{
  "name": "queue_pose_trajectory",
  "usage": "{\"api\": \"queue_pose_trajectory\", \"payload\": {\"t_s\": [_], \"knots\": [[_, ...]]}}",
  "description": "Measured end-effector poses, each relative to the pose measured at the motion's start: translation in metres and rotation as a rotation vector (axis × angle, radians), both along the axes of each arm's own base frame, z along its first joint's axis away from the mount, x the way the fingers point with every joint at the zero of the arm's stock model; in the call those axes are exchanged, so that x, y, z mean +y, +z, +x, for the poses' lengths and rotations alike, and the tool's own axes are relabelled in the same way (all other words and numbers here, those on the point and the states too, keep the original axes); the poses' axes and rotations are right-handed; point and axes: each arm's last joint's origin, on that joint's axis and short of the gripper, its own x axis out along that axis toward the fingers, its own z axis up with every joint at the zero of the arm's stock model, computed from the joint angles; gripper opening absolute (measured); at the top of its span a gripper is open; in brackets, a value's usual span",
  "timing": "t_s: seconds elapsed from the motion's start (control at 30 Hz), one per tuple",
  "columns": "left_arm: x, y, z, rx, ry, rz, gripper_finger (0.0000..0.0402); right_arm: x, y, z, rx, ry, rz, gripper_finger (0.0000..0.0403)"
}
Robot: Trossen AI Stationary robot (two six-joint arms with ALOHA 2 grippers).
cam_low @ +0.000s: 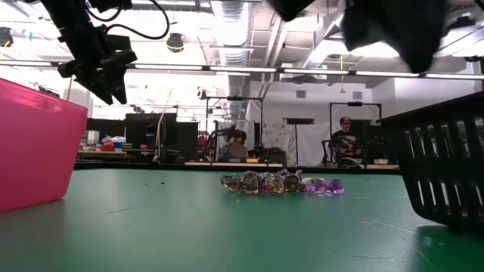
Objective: Sort Halloween decoration
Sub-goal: Put the black skull toy into the black organizing bin, then put the violet witch hat toy into the red organizing bin
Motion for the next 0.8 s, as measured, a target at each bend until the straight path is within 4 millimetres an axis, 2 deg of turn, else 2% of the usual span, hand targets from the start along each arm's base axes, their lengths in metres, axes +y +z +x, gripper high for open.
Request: {"api": "queue_pose_trajectory", "payload": {"t_s": [0.17, 0.3, 0.43, 0.6, 0.7, 0.8], "knots": [[0.0, 0.0, 0.0, -0.005, 0.001, -0.006, 0.0219, 0.022, -0.007, -0.011, 0.003, -0.005, -0.009, 0.0113], [0.0, 0.0, 0.0, -0.018, 0.01, -0.009, 0.0219, 0.022, -0.008, -0.009, -0.049, 0.03, -0.069, 0.0119], [0.0, 0.0, 0.0, -0.019, 0.011, -0.011, 0.0219, 0.002, 0.0, -0.006, -0.142, 0.066, -0.268, 0.0141], [-0.001, 0.0, 0.001, -0.025, -0.01, -0.038, 0.0219, -0.037, 0.016, 0.012, -0.29, 0.078, -0.365, 0.0181], [-0.001, 0.0, 0.001, -0.02, -0.017, -0.037, 0.0219, -0.046, 0.011, 0.018, -0.368, 0.084, -0.387, 0.0203], [-0.001, 0.0, 0.001, -0.012, -0.021, -0.033, 0.0219, -0.047, -0.001, 0.006, -0.387, 0.092, -0.379, 0.0216]]}}
